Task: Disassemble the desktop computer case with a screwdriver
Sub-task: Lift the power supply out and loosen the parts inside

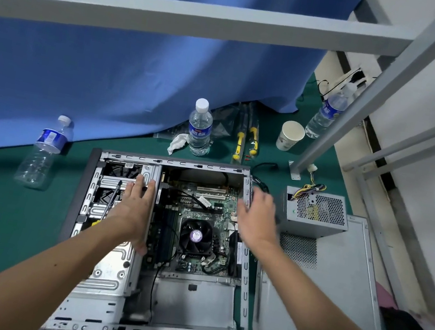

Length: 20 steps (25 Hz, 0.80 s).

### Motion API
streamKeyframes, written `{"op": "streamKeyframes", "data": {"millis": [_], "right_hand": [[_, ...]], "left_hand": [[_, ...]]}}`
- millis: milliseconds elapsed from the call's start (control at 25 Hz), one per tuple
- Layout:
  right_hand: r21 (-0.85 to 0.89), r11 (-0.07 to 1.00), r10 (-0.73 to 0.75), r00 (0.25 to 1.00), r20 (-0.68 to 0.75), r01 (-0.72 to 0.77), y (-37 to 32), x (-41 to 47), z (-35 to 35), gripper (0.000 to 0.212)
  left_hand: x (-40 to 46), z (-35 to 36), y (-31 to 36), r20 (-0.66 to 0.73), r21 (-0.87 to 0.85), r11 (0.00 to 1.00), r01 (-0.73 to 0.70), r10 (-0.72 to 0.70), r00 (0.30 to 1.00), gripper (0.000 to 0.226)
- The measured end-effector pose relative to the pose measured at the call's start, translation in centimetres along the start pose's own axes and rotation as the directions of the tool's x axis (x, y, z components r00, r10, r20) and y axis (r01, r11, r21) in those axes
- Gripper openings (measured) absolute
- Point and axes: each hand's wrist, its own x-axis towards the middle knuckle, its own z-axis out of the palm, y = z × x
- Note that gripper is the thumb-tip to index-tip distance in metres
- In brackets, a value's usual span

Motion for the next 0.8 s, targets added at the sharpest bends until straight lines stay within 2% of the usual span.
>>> {"op": "streamKeyframes", "data": {"millis": [120,160,200,280,320,400,520,640,800], "right_hand": [[-0.053,0.998,0.03,0.999,0.046,-0.027,0.5,-1.3,2.6,0.071],[-0.064,0.998,0.029,0.999,0.013,-0.028,0.8,-1.4,3.2,0.071],[-0.076,0.997,0.026,0.999,-0.026,-0.028,1.0,-1.5,3.5,0.071],[-0.085,0.996,0.023,0.997,-0.075,-0.029,1.1,-1.5,3.8,0.068],[-0.085,0.996,0.024,0.996,-0.089,-0.032,1.2,-1.5,3.9,0.066],[-0.097,0.995,0.024,0.992,-0.121,-0.036,1.3,-1.4,4.2,0.063],[-0.146,0.989,0.006,0.986,-0.166,-0.03,1.4,-1.3,4.6,0.059],[-0.183,0.983,-0.01,0.985,-0.175,-0.022,1.6,-1.3,4.9,0.059],[-0.178,0.984,0.001,0.986,-0.165,-0.03,1.8,-1.4,5.0,0.061]], "left_hand": [[-0.1,-0.5,-0.7,0.017,-0.117,0.992,-0.042,0.044,0.999,0.149],[0.0,-0.7,-1.2,0.006,-0.181,0.982,-0.051,0.053,0.999,0.134],[0.2,-1.0,-1.6,-0.042,-0.243,0.968,-0.065,0.057,0.997,0.109],[0.9,-1.3,-2.2,-0.266,-0.325,0.942,-0.08,-0.01,0.964,0.057],[1.2,-1.1,-2.3,-0.387,-0.362,0.929,-0.078,-0.073,0.919,0.048],[2.0,-0.5,-2.4,-0.528,-0.437,0.89,-0.128,-0.139,0.838,0.047],[3.6,0.9,-2.5,-0.621,-0.369,0.907,-0.205,-0.076,0.78,0.049],[4.8,2.2,-2.1,-0.657,-0.296,0.935,-0.197,-0.05,0.752,0.05],[5.5,3.1,-1.3,-0.624,-0.401,0.894,-0.202,-0.105,0.774,0.057]]}}
